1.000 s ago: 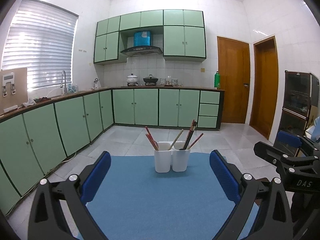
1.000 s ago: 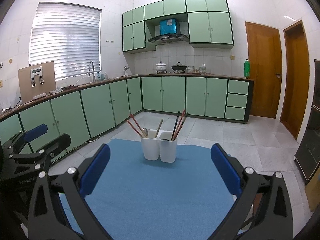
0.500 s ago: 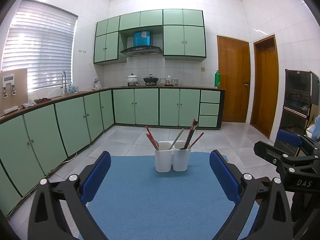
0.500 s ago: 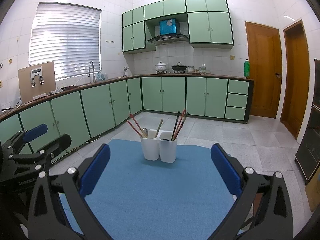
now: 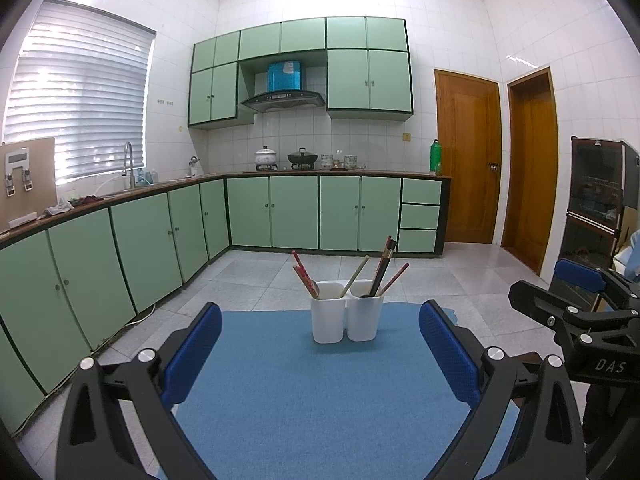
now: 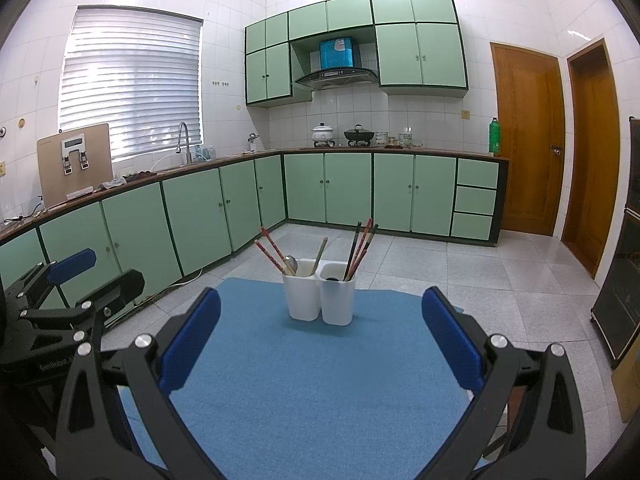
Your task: Organize utensils
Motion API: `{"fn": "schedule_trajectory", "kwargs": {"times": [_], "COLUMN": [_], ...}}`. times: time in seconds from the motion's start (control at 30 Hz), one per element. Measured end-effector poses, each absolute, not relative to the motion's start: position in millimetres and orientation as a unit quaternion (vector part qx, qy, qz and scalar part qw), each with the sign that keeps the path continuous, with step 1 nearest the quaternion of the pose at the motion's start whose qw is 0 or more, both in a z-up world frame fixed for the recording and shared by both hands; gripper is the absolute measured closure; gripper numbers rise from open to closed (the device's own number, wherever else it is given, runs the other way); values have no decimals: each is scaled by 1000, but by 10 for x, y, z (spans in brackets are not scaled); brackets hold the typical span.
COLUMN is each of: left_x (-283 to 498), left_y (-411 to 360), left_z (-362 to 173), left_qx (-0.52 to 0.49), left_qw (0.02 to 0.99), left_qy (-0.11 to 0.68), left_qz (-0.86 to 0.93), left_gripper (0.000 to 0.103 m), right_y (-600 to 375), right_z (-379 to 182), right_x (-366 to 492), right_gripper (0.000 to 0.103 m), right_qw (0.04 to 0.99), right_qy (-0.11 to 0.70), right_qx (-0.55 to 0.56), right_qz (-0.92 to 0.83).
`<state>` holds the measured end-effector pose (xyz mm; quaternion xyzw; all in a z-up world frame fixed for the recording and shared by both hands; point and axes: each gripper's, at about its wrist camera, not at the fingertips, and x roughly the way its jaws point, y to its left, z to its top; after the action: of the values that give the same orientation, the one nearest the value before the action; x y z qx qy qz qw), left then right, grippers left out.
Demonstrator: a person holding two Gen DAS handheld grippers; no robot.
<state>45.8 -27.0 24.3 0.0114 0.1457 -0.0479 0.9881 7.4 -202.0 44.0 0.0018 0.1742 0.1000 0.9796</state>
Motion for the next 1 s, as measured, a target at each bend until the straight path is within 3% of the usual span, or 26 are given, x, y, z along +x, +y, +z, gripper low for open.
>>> {"fn": "schedule_trajectory", "kwargs": {"times": [1.0], "left_x": [490], "left_y": [-178], "left_z": [116], "left_qx": [12], "left_qw": [988], "left_qy": [149], "left_qz": [-47], "left_gripper": [6], "right_y": [-2048], "right_z": [426], "right_x": [83], "right_gripper": [5], "right_qw": [979], "right_qy": [176], "right_qx": [5], "right_qz": [102]}}
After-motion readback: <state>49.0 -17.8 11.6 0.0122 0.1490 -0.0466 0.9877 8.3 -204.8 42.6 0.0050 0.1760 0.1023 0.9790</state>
